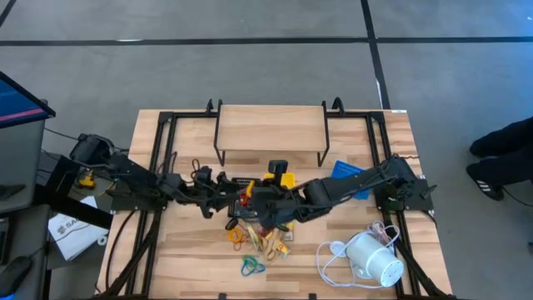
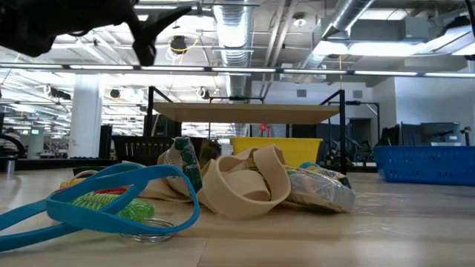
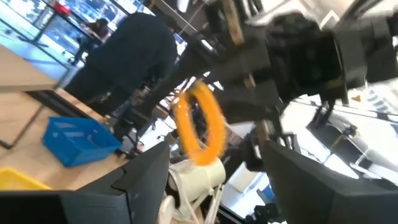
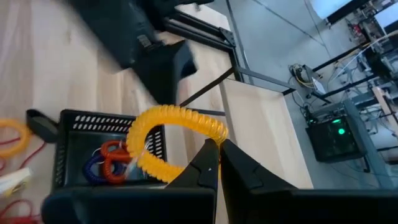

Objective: Pick & Place Office Desk Supplies
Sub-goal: Put the yellow spring keychain into the black bin, then put the green spring keychain into the black bin

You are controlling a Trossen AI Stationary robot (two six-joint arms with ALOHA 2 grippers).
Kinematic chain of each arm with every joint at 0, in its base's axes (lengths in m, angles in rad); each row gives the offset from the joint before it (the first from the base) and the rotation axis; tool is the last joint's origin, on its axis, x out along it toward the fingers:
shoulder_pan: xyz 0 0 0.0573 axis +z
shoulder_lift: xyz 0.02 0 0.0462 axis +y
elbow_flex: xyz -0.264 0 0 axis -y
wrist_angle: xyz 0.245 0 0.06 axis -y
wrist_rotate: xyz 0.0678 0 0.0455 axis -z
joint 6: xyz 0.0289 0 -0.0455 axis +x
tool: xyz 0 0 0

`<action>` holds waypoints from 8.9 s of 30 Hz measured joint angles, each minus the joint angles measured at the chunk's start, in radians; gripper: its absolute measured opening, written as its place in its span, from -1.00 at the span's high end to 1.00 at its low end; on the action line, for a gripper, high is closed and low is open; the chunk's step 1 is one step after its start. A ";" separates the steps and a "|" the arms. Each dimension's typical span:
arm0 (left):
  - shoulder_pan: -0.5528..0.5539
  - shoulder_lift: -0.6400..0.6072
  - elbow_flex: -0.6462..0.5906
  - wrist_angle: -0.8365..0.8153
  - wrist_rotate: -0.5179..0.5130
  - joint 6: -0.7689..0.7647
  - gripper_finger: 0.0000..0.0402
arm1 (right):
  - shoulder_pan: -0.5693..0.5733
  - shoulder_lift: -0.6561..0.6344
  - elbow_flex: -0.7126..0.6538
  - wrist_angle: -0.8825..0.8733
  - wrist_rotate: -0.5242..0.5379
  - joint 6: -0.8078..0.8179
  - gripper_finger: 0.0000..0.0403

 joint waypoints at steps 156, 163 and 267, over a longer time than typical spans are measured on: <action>-0.252 0.300 0.438 -1.405 -0.029 -0.384 0.92 | 0.049 -0.071 -0.408 -0.159 0.015 0.248 0.15; -0.248 0.115 0.445 -1.355 -0.120 -0.206 0.98 | 0.048 -0.128 -0.409 -0.184 0.022 0.307 0.15; -0.272 0.525 0.595 -1.267 0.199 0.341 0.20 | 0.238 -0.158 -0.565 0.146 -0.274 0.421 0.15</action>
